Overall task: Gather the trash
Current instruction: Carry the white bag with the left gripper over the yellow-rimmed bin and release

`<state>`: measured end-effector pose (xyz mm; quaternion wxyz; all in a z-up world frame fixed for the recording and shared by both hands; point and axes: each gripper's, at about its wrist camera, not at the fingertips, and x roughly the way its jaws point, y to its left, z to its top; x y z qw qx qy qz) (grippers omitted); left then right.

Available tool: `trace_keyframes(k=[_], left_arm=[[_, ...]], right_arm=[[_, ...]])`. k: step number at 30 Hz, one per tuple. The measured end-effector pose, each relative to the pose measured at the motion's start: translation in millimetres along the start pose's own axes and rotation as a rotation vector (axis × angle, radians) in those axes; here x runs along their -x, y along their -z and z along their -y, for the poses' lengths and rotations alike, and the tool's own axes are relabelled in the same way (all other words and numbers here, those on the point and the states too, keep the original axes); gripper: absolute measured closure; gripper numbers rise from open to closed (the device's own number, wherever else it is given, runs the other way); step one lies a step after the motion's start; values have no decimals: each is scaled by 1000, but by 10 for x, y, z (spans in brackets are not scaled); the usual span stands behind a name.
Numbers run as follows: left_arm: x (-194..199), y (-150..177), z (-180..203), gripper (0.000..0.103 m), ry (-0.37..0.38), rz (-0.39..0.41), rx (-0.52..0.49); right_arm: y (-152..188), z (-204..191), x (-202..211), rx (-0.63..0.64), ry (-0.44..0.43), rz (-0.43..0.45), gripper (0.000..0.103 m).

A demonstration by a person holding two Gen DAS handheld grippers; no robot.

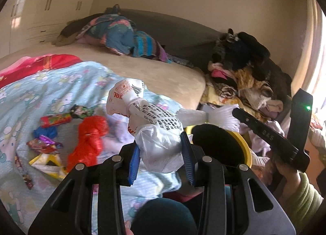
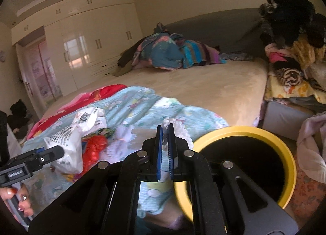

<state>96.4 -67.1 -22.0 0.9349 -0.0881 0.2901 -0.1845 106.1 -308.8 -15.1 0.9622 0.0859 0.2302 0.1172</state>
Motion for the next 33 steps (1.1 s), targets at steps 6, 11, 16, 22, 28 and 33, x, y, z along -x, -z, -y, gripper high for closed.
trace_keyframes(k=[6, 11, 16, 22, 28, 33], left_arm=[[-95, 11, 214, 68, 37, -14, -34], [-173, 42, 380, 68, 69, -32, -60], [-251, 73, 532, 68, 96, -51, -85], [-417, 117, 715, 68, 135, -88, -111], [-605, 215, 923, 68, 180, -133, -146], [-797, 293, 1120, 68, 211, -165, -193]], right_arm=[[17, 218, 63, -38, 52, 7, 100], [26, 367, 123, -66, 99, 11, 100], [38, 530, 163, -83, 154, 11, 100], [68, 753, 162, -103, 214, -6, 100], [140, 958, 150, -123, 256, -39, 100], [198, 1091, 133, -139, 280, -64, 100]])
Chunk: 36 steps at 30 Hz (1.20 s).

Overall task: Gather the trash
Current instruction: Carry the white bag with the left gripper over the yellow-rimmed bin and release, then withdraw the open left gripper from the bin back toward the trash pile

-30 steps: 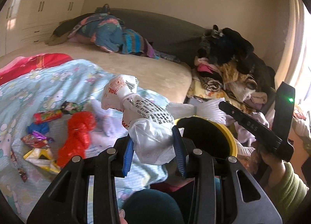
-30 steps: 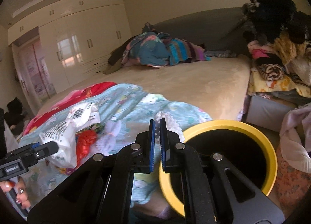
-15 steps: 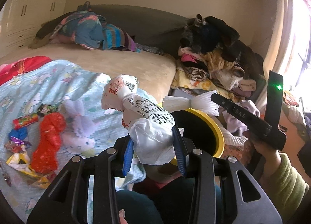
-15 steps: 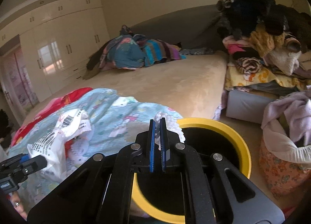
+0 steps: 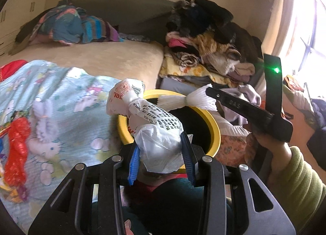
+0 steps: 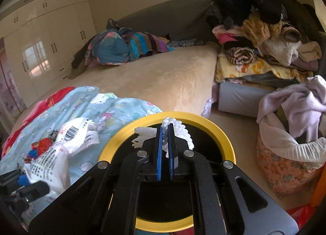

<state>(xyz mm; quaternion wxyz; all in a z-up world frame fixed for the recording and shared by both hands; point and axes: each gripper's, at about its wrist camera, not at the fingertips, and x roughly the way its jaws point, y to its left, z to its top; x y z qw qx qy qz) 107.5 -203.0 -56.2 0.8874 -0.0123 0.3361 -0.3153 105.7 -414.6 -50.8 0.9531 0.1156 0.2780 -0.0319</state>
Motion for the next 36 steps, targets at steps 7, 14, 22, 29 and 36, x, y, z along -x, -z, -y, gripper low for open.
trace_keyframes(k=[7, 14, 22, 29, 36], left_arm=[[-305, -39, 114, 67, 30, -36, -10], [-516, -42, 44, 28, 37, -59, 21], [-235, -19, -165, 8, -53, 3, 43], [80, -26, -290, 7, -130, 72, 48], [377, -50, -453, 6, -208, 130, 62]], right_arm=[[27, 127, -32, -29, 13, -18, 99], [58, 181, -74, -50, 23, -35, 64], [107, 70, -95, -43, 15, -36, 47], [128, -179, -52, -13, -18, -23, 38], [162, -503, 32, 29, -75, -15, 35]])
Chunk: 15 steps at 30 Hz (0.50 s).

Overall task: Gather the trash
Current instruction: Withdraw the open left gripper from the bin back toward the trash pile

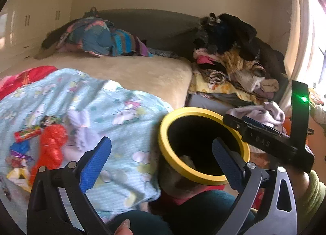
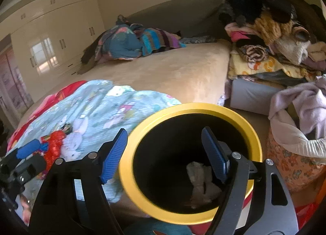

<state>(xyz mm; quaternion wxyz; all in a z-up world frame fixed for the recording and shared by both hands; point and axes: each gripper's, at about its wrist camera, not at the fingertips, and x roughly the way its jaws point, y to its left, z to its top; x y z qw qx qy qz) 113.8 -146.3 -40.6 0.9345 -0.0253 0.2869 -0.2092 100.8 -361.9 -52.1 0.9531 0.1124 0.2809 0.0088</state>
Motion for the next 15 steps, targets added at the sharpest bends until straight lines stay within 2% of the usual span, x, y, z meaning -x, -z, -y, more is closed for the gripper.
trace_keyframes(k=[15], left_arm=[[414, -59, -604, 6, -137, 84, 93]], right_arm=[[141, -664, 103, 107, -110, -4, 33]])
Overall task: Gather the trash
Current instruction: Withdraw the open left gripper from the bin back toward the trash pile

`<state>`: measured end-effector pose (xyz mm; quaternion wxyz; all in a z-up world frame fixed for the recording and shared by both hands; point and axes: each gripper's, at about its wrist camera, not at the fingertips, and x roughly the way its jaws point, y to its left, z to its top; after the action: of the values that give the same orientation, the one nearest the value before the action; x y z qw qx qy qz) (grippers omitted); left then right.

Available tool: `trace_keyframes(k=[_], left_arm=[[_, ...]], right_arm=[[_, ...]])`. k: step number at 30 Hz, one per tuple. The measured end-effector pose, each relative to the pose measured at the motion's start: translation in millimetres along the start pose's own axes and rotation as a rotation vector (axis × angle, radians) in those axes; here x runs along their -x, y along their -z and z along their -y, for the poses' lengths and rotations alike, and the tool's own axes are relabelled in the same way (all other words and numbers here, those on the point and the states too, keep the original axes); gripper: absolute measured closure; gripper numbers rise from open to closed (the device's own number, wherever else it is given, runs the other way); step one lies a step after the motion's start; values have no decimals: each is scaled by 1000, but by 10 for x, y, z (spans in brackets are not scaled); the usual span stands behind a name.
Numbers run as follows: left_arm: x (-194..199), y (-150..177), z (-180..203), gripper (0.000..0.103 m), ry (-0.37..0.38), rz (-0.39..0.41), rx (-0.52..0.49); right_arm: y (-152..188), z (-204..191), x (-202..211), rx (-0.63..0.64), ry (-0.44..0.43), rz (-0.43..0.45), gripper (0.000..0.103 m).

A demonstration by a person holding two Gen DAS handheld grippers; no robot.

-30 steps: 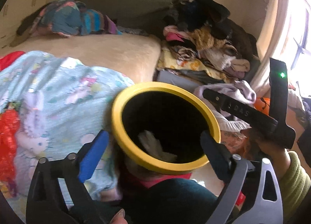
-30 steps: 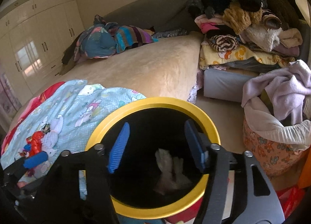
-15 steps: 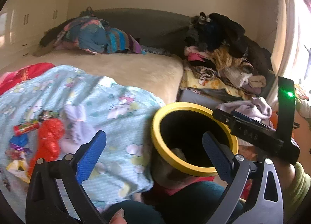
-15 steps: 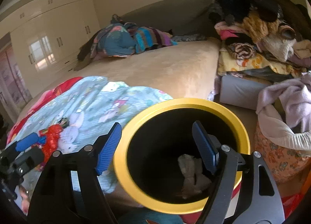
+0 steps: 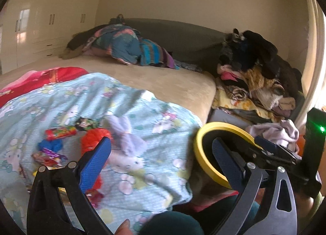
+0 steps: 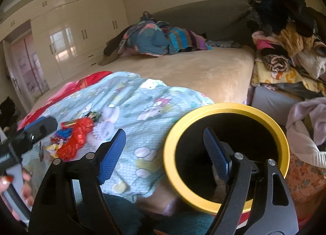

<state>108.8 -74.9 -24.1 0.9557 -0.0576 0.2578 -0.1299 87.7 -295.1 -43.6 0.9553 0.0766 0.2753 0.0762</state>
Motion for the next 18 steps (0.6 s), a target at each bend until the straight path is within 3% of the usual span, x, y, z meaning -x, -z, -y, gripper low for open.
trace_keyframes(k=[18], left_arm=[[192, -133, -886, 6, -161, 50, 140]], right_arm=[[113, -833, -71, 115, -150, -57, 32]])
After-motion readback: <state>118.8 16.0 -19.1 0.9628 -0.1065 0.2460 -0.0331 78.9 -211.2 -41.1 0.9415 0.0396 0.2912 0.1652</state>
